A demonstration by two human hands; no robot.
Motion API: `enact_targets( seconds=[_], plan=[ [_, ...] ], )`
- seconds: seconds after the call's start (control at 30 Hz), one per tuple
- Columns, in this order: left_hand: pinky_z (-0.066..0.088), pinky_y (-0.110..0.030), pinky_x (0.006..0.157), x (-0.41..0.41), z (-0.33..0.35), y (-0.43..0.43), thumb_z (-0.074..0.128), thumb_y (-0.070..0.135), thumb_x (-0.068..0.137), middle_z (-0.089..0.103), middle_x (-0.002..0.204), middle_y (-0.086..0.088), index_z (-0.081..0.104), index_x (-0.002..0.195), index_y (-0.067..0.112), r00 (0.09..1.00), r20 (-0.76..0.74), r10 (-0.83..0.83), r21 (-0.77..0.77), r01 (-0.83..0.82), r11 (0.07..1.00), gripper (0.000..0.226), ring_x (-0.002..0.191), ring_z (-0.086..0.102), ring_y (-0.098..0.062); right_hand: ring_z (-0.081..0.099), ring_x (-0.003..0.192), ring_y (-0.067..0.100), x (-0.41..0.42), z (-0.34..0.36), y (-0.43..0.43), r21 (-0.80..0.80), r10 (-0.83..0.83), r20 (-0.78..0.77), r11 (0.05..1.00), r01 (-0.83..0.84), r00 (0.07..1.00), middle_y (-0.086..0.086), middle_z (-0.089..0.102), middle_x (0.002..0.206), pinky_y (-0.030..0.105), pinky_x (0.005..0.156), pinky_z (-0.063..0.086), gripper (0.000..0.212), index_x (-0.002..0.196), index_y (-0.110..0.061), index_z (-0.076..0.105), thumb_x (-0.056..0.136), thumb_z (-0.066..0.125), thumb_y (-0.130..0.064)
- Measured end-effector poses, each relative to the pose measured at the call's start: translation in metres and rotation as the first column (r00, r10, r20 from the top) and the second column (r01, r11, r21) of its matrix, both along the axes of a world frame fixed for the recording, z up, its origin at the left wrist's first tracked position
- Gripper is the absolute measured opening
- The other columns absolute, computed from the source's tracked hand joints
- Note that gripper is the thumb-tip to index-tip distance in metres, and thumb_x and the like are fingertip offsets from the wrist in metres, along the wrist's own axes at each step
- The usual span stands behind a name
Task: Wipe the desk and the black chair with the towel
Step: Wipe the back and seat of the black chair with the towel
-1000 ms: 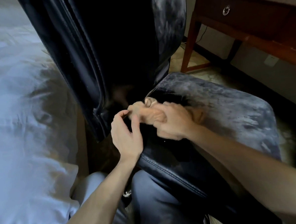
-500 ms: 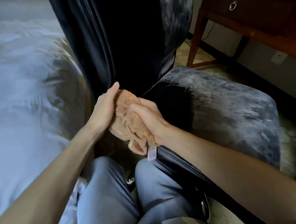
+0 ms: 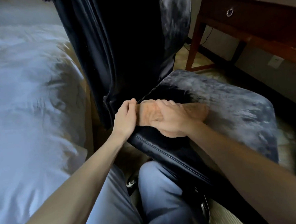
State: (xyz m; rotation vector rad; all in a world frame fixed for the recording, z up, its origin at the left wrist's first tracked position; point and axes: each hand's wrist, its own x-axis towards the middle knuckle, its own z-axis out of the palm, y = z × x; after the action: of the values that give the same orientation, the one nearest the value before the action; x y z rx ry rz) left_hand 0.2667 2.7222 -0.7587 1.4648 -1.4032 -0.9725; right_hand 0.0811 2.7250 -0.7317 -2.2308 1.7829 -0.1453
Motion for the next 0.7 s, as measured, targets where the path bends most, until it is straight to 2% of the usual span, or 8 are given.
enact_targets(
  seconds=[0.1,0.13,0.23,0.3,0.43,0.53,0.63,0.7],
  plan=[
    [0.043,-0.021,0.087,-0.016,0.005,-0.008,0.041,0.043,0.11,0.067,0.103,0.018,0.067,0.111,0.027,0.999,0.048,-0.025,-0.073,0.028,0.997,0.031,0.101,0.061,-0.001,0.042,0.132,0.021,-0.002,-0.011,0.003,-0.084,0.044,0.077,0.996,-0.038,0.996,-0.008,0.052,0.141,0.051,0.109,0.032,0.083,0.156,-0.045,0.015,0.081,0.05,-0.053],
    [0.043,-0.02,0.087,-0.02,0.008,-0.014,0.041,0.044,0.11,0.067,0.102,0.018,0.067,0.11,0.028,0.997,0.063,-0.054,-0.08,0.059,0.995,0.031,0.099,0.061,0.001,0.041,0.131,0.02,-0.004,-0.01,0.003,-0.084,0.064,0.062,0.995,-0.059,0.996,-0.011,0.049,0.143,0.05,0.109,0.032,0.083,0.157,-0.048,0.014,0.081,0.047,-0.052],
    [0.047,-0.025,0.095,-0.029,0.012,-0.033,0.039,0.056,0.106,0.072,0.102,0.014,0.068,0.112,0.029,0.979,0.051,-0.195,-0.047,0.198,0.979,0.04,0.097,0.066,0.001,0.041,0.122,0.016,-0.007,-0.003,0.006,-0.061,0.114,0.018,0.992,-0.113,0.993,-0.016,0.048,0.14,0.049,0.105,0.035,0.065,0.141,-0.042,0.048,0.077,0.043,-0.052],
    [0.047,-0.031,0.105,-0.031,0.009,-0.039,0.036,0.068,0.099,0.072,0.11,0.012,0.068,0.12,0.029,0.972,-0.021,-0.236,-0.008,0.236,0.972,0.055,0.102,0.066,0.0,0.037,0.107,0.012,-0.013,-0.001,0.014,-0.041,0.16,0.029,0.987,-0.158,0.987,-0.017,0.052,0.129,0.048,0.1,0.036,0.047,0.124,-0.04,0.059,0.079,0.047,-0.047],
    [0.038,-0.028,0.112,-0.029,-0.005,-0.037,0.031,0.074,0.09,0.073,0.12,0.012,0.069,0.122,0.023,0.969,0.002,-0.245,-0.099,0.244,0.965,0.072,0.121,0.061,-0.001,0.038,0.098,0.008,-0.046,-0.004,0.042,-0.009,0.179,0.083,0.984,-0.179,0.98,-0.021,0.055,0.108,0.049,0.096,0.042,0.023,0.091,-0.034,0.061,0.072,0.048,-0.039],
    [0.039,-0.025,0.111,-0.029,-0.006,-0.037,0.028,0.074,0.089,0.075,0.115,0.01,0.071,0.115,0.025,0.973,-0.043,-0.227,-0.14,0.22,0.966,0.07,0.117,0.063,-0.002,0.054,0.096,0.008,-0.072,0.007,0.056,0.067,0.1,0.138,0.992,-0.11,0.985,-0.019,0.064,0.1,0.048,0.095,0.047,0.033,0.095,-0.029,0.071,0.071,0.055,-0.046],
    [0.039,-0.033,0.114,-0.028,-0.008,-0.039,0.029,0.074,0.09,0.077,0.113,0.009,0.072,0.113,0.025,0.976,-0.12,-0.184,-0.158,0.164,0.974,0.069,0.115,0.064,-0.005,0.065,0.083,0.011,-0.088,0.034,0.056,0.184,0.03,0.102,0.982,-0.048,0.994,-0.008,0.071,0.087,0.046,0.083,0.053,0.02,0.09,-0.023,0.071,0.075,0.069,-0.037],
    [0.038,-0.038,0.116,-0.028,-0.012,-0.04,0.03,0.073,0.091,0.077,0.113,0.009,0.073,0.113,0.024,0.975,-0.14,-0.173,-0.159,0.15,0.976,0.068,0.116,0.064,-0.007,0.064,0.077,0.012,-0.086,0.057,0.048,0.081,0.029,0.098,0.996,-0.037,0.995,-0.004,0.071,0.082,0.043,0.076,0.053,0.023,0.088,-0.019,0.072,0.071,0.067,-0.033]
  ],
)
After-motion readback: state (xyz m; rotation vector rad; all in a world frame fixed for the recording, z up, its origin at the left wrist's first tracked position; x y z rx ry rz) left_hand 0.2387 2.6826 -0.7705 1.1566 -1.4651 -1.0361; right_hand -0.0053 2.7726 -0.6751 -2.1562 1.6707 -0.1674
